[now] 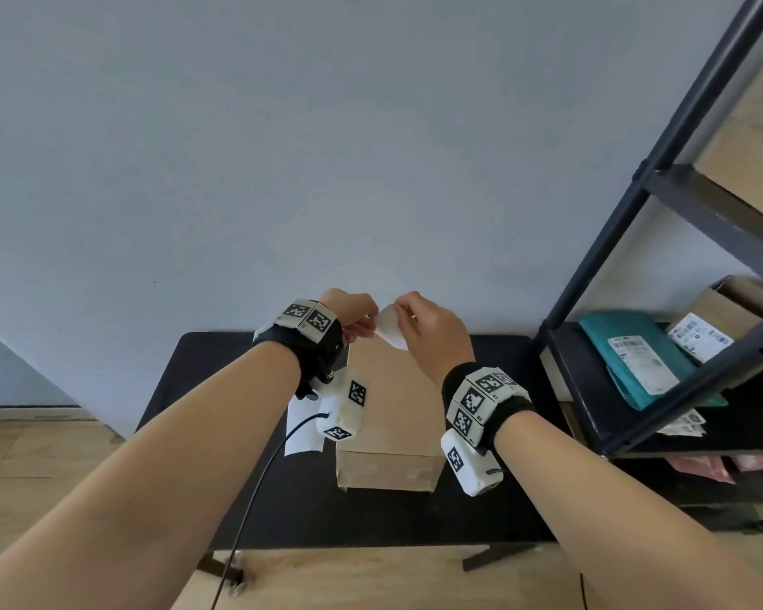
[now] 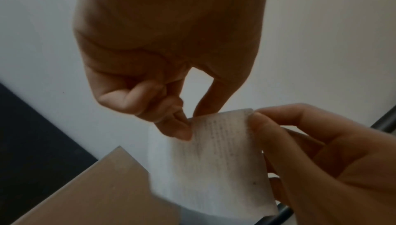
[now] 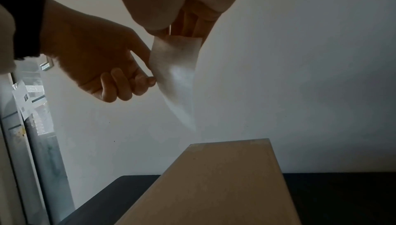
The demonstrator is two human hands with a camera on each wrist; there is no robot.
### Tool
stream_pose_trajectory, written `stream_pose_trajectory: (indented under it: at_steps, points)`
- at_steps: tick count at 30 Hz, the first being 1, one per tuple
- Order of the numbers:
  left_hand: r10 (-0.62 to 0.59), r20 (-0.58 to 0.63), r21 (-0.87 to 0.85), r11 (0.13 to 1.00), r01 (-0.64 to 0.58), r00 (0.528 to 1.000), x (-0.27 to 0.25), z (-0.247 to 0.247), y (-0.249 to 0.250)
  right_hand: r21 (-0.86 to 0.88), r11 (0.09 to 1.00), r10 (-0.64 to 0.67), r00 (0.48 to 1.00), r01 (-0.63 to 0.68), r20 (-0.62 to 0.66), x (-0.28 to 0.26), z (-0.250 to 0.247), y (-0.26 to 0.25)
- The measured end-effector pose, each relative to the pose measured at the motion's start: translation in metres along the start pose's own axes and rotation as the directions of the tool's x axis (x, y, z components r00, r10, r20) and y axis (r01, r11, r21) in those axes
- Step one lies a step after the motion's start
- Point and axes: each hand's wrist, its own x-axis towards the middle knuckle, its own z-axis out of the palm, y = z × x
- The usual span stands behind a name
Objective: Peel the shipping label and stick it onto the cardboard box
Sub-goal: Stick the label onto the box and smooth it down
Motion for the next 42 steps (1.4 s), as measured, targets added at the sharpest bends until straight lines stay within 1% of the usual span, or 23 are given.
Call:
stream_pose_trajectory:
  at_steps: [2,5,7,9,11,13,14,15,17,18,19,21,24,26,30,32,35,42]
  points:
    - [-0.015,-0.023,0.007,1.000,0.015,1.000,0.000,0.001,0.001,-0.017,1.000,-0.019,1.000,0.020,0.006,-0.003,0.000,0.002]
    - [-0.017,-0.055,-0.023,1.000,0.016,0.998,0.004,0.000,-0.002,-0.024,0.999,0.024,0.999,-0.023,0.046,-0.007,-0.002,0.005]
    - [0.011,-0.062,-0.035,0.999,-0.013,0.998,0.007,-0.001,-0.006,-0.026,0.998,0.052,0.997,-0.051,0.060,-0.009,-0.004,0.008]
    - [0.053,-0.053,-0.037,0.998,-0.055,0.997,0.010,-0.002,-0.011,0.003,0.995,0.095,0.994,-0.095,0.061,-0.010,-0.007,0.012]
    - [0.088,-0.027,-0.047,0.995,-0.089,0.996,0.014,-0.002,-0.017,0.072,0.979,0.186,0.982,-0.188,0.042,-0.010,-0.008,0.019]
    - [0.104,0.000,-0.054,0.993,-0.104,0.995,0.017,-0.002,-0.023,0.147,0.938,0.311,0.950,-0.313,0.040,-0.009,-0.006,0.030]
    - [0.109,0.017,-0.058,0.993,-0.108,0.994,0.018,-0.002,-0.026,0.188,0.906,0.375,0.925,-0.380,0.061,-0.008,-0.004,0.035]
    - [0.111,0.032,-0.062,0.992,-0.109,0.993,0.018,-0.001,-0.029,0.230,0.863,0.436,0.894,-0.449,0.105,-0.007,0.000,0.041]
    - [0.114,0.061,-0.065,0.992,-0.110,0.992,0.019,0.000,-0.035,0.310,0.751,0.528,0.812,-0.583,0.247,-0.007,0.007,0.048]
    - [0.115,0.074,-0.059,0.992,-0.111,0.991,0.020,0.001,-0.038,0.352,0.691,0.546,0.775,-0.631,0.316,-0.007,0.011,0.050]
    - [0.116,0.087,-0.052,0.992,-0.112,0.990,0.021,0.002,-0.041,0.393,0.640,0.551,0.751,-0.660,0.365,-0.007,0.014,0.051]
    - [0.112,0.108,-0.043,0.993,-0.108,0.988,0.023,0.004,-0.047,0.427,0.591,0.554,0.729,-0.685,0.403,-0.009,0.017,0.051]
    - [0.112,0.145,-0.005,0.994,-0.112,0.983,0.026,0.007,-0.056,0.395,0.600,0.559,0.718,-0.696,0.416,-0.015,0.022,0.054]
    - [0.120,0.166,0.050,0.990,-0.130,0.979,0.028,0.011,-0.062,0.379,0.598,0.570,0.708,-0.706,0.417,-0.020,0.026,0.057]
    - [0.112,0.165,0.191,0.971,-0.143,0.980,0.034,0.020,-0.074,0.354,0.589,0.607,0.687,-0.726,0.399,-0.034,0.033,0.065]
    - [0.110,0.152,0.201,0.970,-0.139,0.982,0.037,0.025,-0.080,0.301,0.616,0.616,0.683,-0.728,0.393,-0.041,0.037,0.067]
    - [0.112,0.100,0.193,0.973,-0.129,0.989,0.040,0.031,-0.089,0.228,0.645,0.630,0.676,-0.730,0.381,-0.048,0.042,0.068]
    - [0.069,0.020,0.253,0.965,-0.072,0.997,0.049,0.041,-0.101,0.103,0.671,0.656,0.653,-0.734,0.379,-0.053,0.053,0.067]
